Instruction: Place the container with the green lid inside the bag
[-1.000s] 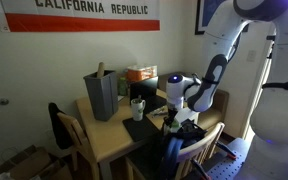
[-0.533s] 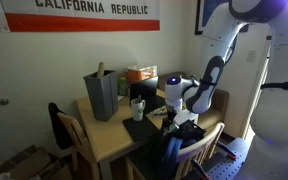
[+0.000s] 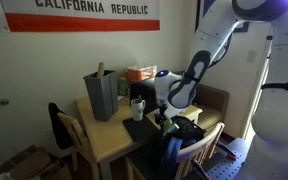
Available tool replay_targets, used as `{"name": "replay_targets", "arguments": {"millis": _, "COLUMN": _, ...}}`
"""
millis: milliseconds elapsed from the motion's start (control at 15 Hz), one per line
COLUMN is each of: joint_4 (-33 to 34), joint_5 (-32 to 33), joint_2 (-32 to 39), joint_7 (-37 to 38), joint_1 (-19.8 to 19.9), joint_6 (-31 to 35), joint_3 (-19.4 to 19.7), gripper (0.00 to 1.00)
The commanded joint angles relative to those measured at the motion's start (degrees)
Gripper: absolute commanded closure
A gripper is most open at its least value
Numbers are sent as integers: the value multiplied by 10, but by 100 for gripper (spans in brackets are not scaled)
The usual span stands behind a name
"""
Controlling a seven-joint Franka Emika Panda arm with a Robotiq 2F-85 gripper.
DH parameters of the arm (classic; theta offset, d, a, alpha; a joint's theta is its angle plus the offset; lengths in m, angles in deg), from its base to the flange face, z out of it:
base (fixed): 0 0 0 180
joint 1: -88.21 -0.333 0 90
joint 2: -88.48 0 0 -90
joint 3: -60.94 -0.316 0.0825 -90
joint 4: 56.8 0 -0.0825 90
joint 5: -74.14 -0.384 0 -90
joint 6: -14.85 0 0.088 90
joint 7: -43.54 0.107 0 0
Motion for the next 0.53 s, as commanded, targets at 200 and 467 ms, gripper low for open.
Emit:
{"name": "replay_targets", "arguments": {"millis": 200, "joint_4": 130, "joint_5": -154, "joint_2": -63, "joint_7": -162, "joint_1": -80, "joint_6": -241, "joint_3": 1, "gripper": 0}}
{"name": "replay_targets", "arguments": {"millis": 467, "joint_4": 222, "joint_5": -152, "joint_2": -69, "joint_7": -208, "joint_1": -96, "joint_6": -346, "joint_3": -5, "gripper": 0}}
